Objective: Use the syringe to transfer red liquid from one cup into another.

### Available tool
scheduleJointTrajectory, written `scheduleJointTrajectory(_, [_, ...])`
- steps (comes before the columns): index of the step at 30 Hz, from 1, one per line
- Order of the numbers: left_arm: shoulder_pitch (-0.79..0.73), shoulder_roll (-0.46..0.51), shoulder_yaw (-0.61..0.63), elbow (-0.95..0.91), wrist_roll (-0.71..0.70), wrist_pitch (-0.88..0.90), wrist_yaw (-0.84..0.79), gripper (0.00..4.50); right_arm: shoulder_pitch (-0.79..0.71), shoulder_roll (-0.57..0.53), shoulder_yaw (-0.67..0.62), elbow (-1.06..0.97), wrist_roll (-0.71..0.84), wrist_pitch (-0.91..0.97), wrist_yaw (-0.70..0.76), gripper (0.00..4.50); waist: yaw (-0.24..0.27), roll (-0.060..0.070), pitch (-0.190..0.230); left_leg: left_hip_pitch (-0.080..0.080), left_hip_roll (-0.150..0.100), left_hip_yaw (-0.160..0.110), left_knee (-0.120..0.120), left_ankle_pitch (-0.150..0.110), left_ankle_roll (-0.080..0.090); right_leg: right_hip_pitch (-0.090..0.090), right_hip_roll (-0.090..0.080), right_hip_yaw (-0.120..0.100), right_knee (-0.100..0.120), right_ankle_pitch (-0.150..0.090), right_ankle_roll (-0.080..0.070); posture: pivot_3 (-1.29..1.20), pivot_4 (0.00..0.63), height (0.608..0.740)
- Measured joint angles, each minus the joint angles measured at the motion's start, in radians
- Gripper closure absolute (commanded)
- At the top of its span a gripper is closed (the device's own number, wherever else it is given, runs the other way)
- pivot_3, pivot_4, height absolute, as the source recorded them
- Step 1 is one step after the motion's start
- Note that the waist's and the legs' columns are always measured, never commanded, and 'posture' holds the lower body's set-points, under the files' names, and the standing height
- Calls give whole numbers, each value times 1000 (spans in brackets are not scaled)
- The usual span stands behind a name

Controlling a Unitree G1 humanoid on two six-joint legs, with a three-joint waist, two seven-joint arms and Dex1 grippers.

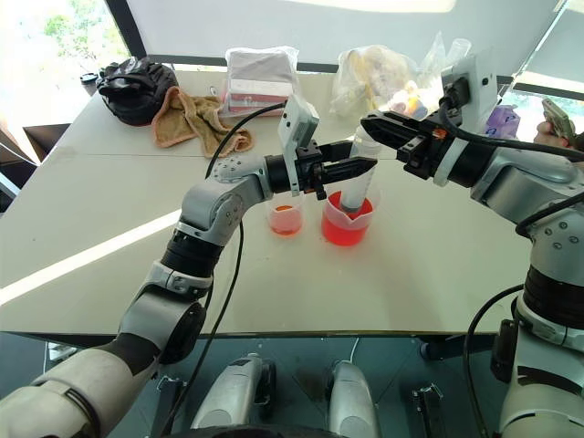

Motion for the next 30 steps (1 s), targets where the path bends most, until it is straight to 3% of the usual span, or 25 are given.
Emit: scheduleJointTrajectory(30, [49, -3, -3, -44, 1, -4, -4, 3036, -46, -41, 1, 85, 45, 11, 72, 4484, 0, 0, 0, 0, 0, 0, 0, 0, 1, 0, 0, 0, -1, 0, 0, 0, 150, 740])
